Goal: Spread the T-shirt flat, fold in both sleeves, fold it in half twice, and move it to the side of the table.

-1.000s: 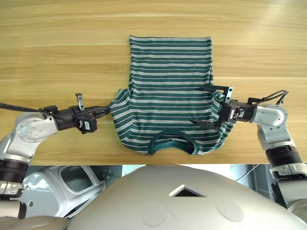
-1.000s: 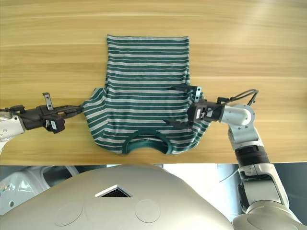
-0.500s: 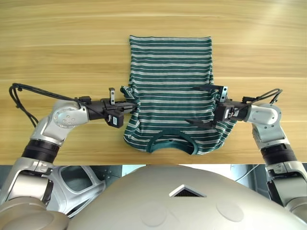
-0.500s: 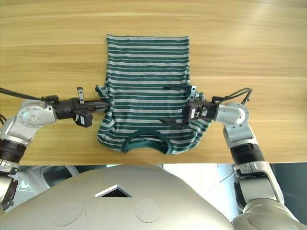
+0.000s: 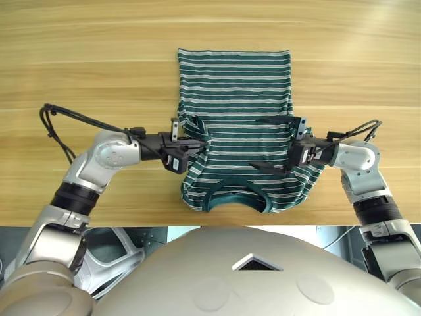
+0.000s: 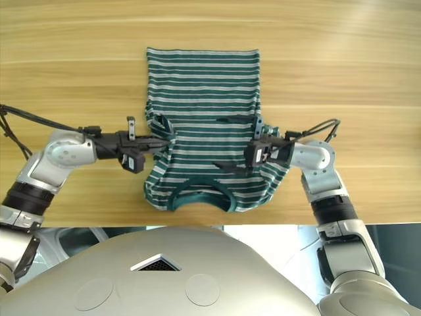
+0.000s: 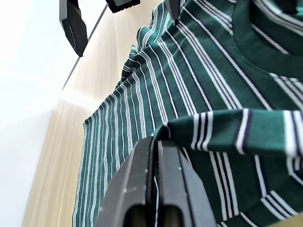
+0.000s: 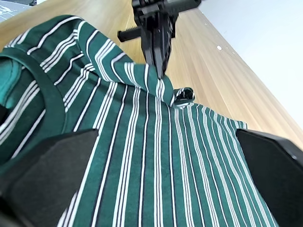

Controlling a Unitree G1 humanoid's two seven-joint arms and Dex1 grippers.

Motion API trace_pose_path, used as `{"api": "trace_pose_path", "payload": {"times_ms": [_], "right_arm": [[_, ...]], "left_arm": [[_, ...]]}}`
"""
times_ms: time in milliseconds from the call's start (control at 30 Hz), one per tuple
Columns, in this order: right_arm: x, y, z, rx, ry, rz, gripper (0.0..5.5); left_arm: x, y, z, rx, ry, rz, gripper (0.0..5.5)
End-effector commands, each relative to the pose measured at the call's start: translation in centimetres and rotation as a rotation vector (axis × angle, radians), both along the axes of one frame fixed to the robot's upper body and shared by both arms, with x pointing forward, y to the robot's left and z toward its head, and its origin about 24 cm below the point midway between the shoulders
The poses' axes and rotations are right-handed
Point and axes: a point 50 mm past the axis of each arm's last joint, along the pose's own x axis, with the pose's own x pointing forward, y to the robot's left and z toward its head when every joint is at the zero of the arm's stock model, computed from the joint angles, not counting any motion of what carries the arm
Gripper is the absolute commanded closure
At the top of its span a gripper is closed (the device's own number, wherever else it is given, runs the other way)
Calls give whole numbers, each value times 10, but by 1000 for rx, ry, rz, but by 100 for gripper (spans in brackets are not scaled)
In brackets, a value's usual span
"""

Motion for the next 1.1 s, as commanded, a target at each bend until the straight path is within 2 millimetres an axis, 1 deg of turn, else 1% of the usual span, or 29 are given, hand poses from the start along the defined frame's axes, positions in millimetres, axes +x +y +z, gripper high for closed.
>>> {"api": "trace_pose_path", "payload": {"times_ms": [33, 200, 433, 533, 567, 600, 633, 800, 867, 967, 1033, 1067, 1100], "right_arm": [[-1, 4, 2, -6, -21, 19, 10], [-2, 5, 3, -4, -21, 24, 10], [-4, 3, 3, -5, -19, 23, 10], [-3, 3, 3, -4, -19, 25, 10], [-3, 4, 3, -3, -18, 26, 10], [-3, 4, 3, -3, -18, 27, 10], [-3, 4, 3, -2, -17, 28, 10], [-3, 6, 2, -2, -13, 31, 10], [-2, 6, 1, -2, -11, 33, 10], [0, 5, 5, 8, -27, 16, 10], [9, -5, 14, 15, -71, -56, 10], [15, -16, 20, 10, -102, -118, 10], [20, -34, 28, -19, -143, -200, 10]], "left_arm": [[7, -5, -10, 30, -1, 31, 548], [11, -9, -23, 59, -6, 73, 548], [-3, -18, -34, 56, 68, 16, 548], [-8, -19, -32, 45, 112, -33, 548], [-8, -21, -29, 13, 122, -36, 519], [-7, -22, -26, -13, 129, -37, 511], [-5, -24, -22, -45, 131, -31, 486], [11, -29, -3, -198, 92, 53, 401], [16, -32, -1, -236, 84, 92, 370], [11, -35, -8, -249, 121, 85, 322], [11, -33, -6, -274, 131, 94, 292], [14, -30, -4, -293, 125, 120, 272], [18, -24, -3, -304, 115, 153, 257]]}}
